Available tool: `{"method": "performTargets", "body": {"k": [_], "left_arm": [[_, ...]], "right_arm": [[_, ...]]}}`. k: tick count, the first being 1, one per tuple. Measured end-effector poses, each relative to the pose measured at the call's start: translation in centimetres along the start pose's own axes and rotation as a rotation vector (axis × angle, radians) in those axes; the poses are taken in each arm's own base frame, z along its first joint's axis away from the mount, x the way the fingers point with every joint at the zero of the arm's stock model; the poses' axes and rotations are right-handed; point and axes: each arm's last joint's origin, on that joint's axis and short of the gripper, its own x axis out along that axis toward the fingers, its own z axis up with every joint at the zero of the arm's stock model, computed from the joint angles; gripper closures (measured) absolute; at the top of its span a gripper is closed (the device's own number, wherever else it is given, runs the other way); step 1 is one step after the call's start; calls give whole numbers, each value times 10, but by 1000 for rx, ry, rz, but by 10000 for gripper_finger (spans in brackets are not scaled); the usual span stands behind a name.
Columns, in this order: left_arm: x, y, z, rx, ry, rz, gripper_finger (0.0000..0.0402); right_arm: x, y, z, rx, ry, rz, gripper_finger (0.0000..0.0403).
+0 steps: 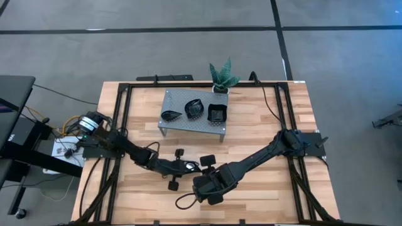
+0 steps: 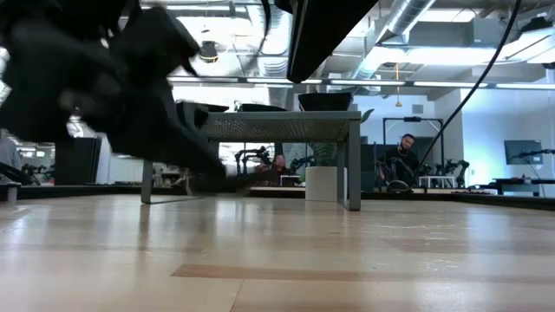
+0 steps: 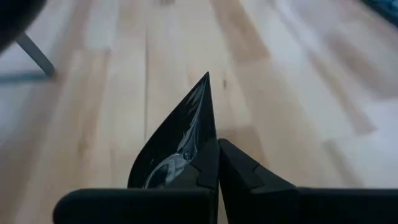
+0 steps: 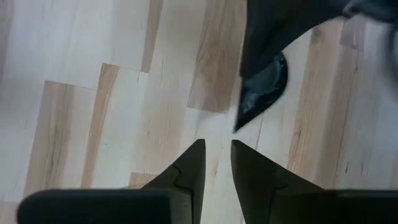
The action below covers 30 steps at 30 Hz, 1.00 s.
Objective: Pick & Place Mini shaped plates
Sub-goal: Stack the drop shaped plate on top of the drop shaped plates on the shelf
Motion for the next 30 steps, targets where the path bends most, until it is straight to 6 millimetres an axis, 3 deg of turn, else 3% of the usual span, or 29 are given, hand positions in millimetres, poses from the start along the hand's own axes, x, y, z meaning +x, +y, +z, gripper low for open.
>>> {"method": "performTargets", "body": {"k": [8,12,19,25,30], "left_arm": [[-55,1,35,-58,-47,198,398],[-87,13,44,-61,-30,341,398],[-131,46,69,-75,-161,506,398],[-149,80,74,-86,-162,685,398],[-144,103,66,-129,-100,757,398]], "right_arm": [[0,1,0,100,-1,1,332],[-2,5,-1,102,-6,5,332],[-2,8,3,112,-49,19,332],[-2,8,4,115,-55,20,332],[-2,8,4,115,-56,20,332]]}}
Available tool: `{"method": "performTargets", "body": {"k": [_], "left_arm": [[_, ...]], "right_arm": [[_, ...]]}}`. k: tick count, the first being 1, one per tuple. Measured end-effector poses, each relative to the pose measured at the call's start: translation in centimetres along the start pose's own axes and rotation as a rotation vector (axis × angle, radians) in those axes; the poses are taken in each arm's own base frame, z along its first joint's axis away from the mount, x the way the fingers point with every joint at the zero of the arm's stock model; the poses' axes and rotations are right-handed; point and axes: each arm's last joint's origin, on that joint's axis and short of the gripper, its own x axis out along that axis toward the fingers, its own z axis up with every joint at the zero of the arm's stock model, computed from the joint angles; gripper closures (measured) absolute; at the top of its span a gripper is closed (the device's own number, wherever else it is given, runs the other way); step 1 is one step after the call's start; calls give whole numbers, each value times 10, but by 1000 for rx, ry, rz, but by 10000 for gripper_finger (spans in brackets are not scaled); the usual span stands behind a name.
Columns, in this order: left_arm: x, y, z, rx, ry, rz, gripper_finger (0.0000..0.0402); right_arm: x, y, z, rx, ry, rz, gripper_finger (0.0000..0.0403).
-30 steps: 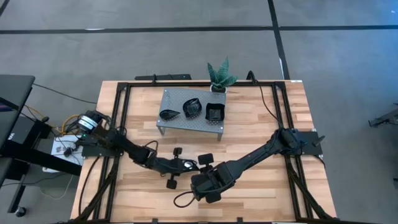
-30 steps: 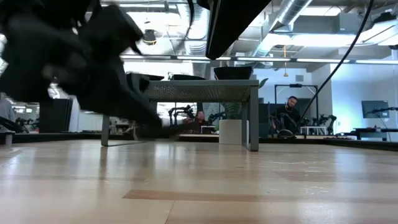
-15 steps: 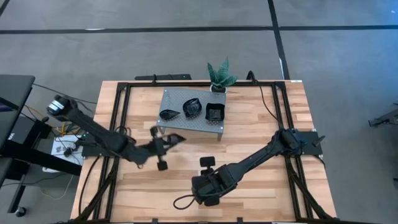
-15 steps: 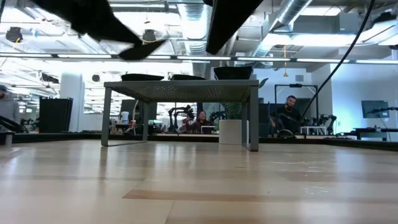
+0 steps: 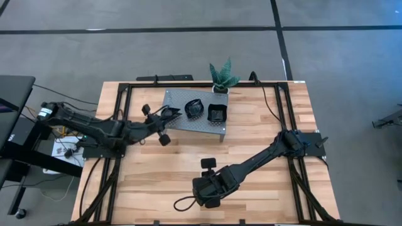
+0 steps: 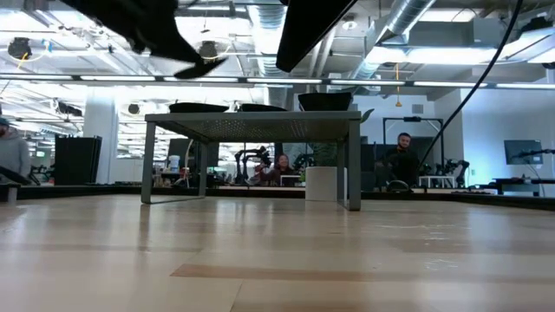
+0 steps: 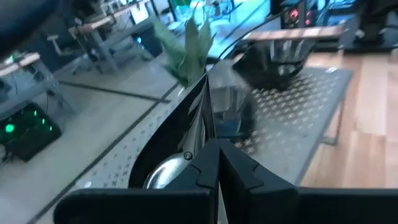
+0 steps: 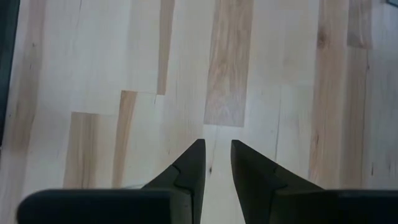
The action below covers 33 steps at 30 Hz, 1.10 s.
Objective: Pick & Place Mini shaped plates
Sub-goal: Stack the drop shaped plate on top of the drop shaped plates on the shelf, then return to Home Position
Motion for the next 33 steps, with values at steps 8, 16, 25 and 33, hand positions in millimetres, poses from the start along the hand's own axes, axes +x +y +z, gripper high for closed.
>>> {"method": "performTargets", "body": {"k": [8,16,25,33], "left_arm": [[14,6,-20,-55,71,-9,398],[19,11,-28,-82,95,8,394],[22,13,-33,-84,113,-27,378],[21,11,-30,-103,86,-35,335]], "right_arm": [[0,1,0,-1,-1,1,332],[0,0,0,0,-1,1,332],[0,0,0,0,-2,1,332],[0,0,0,-1,-1,1,332]]}}
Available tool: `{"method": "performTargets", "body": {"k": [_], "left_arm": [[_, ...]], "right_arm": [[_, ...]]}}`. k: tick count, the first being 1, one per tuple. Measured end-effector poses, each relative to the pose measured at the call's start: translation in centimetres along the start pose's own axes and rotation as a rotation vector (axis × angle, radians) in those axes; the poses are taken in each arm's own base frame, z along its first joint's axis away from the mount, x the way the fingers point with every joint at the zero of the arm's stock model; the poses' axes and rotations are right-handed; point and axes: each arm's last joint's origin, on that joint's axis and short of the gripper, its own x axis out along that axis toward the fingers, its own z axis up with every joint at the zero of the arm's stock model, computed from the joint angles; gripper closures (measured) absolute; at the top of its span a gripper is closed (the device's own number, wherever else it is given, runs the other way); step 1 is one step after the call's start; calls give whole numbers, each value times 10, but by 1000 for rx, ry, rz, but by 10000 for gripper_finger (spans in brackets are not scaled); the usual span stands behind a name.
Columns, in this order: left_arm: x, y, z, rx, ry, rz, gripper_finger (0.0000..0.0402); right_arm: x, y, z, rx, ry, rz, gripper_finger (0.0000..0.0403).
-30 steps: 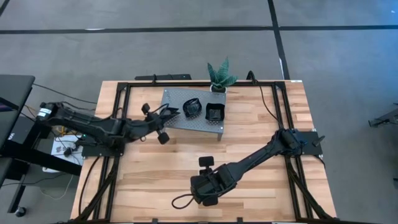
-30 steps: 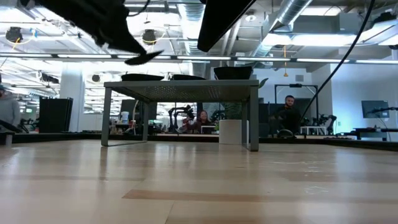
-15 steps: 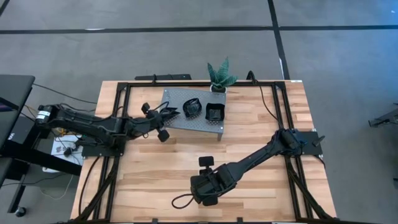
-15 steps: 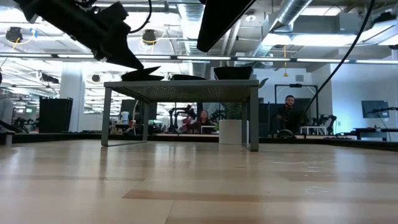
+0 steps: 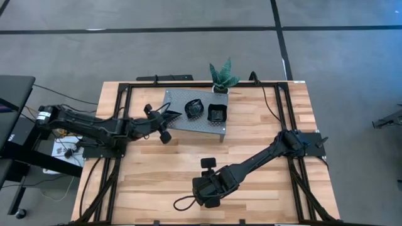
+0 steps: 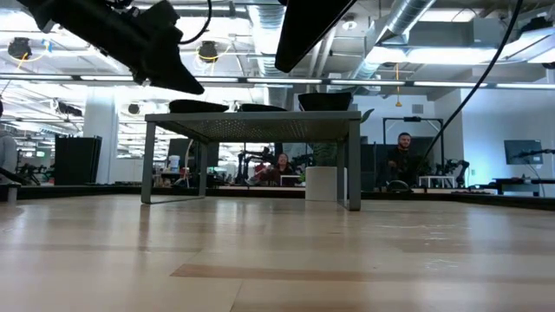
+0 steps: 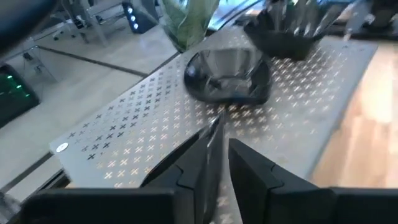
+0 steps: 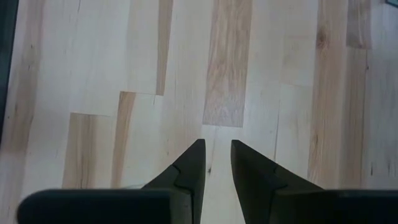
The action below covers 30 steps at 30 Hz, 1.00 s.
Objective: Pick & Place Mini shaped plates
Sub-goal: Return to Home Position
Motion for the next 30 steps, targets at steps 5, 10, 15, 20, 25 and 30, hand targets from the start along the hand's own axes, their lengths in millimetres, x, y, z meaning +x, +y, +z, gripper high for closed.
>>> {"method": "performTargets", "body": {"k": [5,10,15,20,25,30], "left_arm": [[-10,-13,10,-51,-100,-134,325],[-28,-29,12,-8,-145,-285,325],[-57,-31,19,37,-240,-344,325],[-95,-11,30,18,-370,-311,325],[-125,17,28,30,-442,-382,325],[-135,36,13,38,-422,-556,325]], "right_arm": [[0,0,0,0,0,0,332],[-9,1,-5,-48,24,-6,332],[-55,-8,-20,-103,29,-133,332],[-97,-17,-45,-56,-90,-344,332],[-93,-17,-96,-15,-205,-313,332],[-70,-36,-136,112,-434,16,332]]}}
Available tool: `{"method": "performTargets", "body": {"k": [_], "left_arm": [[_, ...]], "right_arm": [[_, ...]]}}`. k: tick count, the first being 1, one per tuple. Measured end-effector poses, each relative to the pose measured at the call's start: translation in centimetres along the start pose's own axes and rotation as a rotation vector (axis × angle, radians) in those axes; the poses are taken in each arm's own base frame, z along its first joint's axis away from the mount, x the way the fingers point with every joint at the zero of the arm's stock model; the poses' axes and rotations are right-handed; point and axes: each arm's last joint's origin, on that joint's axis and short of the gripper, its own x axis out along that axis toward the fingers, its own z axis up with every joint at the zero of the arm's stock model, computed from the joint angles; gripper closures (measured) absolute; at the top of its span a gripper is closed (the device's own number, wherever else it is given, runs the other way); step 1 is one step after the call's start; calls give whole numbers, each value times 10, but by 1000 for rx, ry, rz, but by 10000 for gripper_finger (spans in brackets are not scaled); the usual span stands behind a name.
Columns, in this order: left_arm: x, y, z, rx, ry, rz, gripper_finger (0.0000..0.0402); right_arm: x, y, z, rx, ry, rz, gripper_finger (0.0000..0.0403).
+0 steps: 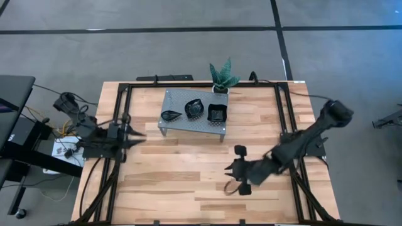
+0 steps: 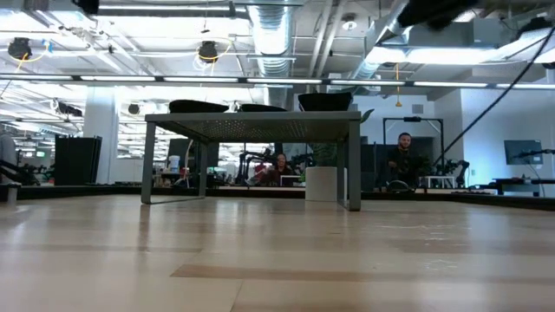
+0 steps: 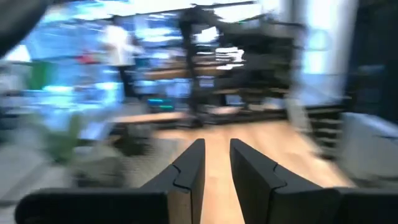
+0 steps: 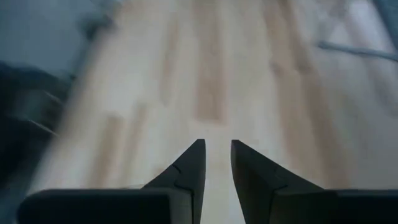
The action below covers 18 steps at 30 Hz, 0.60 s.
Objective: Pick & Place Mini shaped plates
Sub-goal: Return to Home Position
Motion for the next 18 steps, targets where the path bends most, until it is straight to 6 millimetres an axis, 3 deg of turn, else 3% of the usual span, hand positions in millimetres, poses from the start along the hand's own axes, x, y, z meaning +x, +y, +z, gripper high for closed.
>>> {"method": "performTargets", "body": {"k": [4,8,12,18], "left_arm": [[-2,-7,-25,-96,18,-173,325],[0,-12,-45,-136,61,-166,325],[-3,-7,-37,-127,16,-123,325],[-19,12,-10,-75,-124,-104,325]], "right_arm": [[6,-26,-25,35,-228,230,332],[3,-57,-50,52,-294,230,332],[-13,-81,-68,97,-348,193,332],[-39,-96,-88,108,-462,202,332]]}}
